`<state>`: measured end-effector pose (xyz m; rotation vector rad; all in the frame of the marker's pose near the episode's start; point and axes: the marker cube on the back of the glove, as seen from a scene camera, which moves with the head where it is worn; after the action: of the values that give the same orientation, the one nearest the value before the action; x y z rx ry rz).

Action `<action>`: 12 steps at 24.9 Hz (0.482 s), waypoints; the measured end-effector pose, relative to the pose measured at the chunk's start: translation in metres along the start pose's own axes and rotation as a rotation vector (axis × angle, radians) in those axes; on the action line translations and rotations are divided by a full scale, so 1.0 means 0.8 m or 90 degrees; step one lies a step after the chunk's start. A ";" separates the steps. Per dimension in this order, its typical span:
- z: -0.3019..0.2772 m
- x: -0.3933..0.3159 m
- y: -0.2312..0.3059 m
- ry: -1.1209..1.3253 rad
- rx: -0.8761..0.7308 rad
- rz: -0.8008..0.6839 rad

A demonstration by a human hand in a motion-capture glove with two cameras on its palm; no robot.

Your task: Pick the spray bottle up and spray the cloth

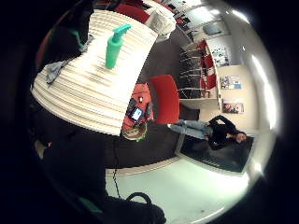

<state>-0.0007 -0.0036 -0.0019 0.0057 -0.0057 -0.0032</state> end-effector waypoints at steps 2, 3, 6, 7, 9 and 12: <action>-0.002 -0.001 -0.004 -0.001 0.003 -0.003; -0.004 -0.002 -0.006 -0.001 0.005 -0.007; -0.008 -0.006 -0.012 0.001 0.007 -0.021; -0.008 -0.007 -0.012 0.001 0.005 -0.024; -0.007 -0.009 -0.013 0.001 -0.002 -0.026; -0.005 -0.011 -0.013 0.000 -0.006 -0.026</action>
<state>-0.0096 -0.0138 -0.0064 -0.0038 -0.0050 -0.0442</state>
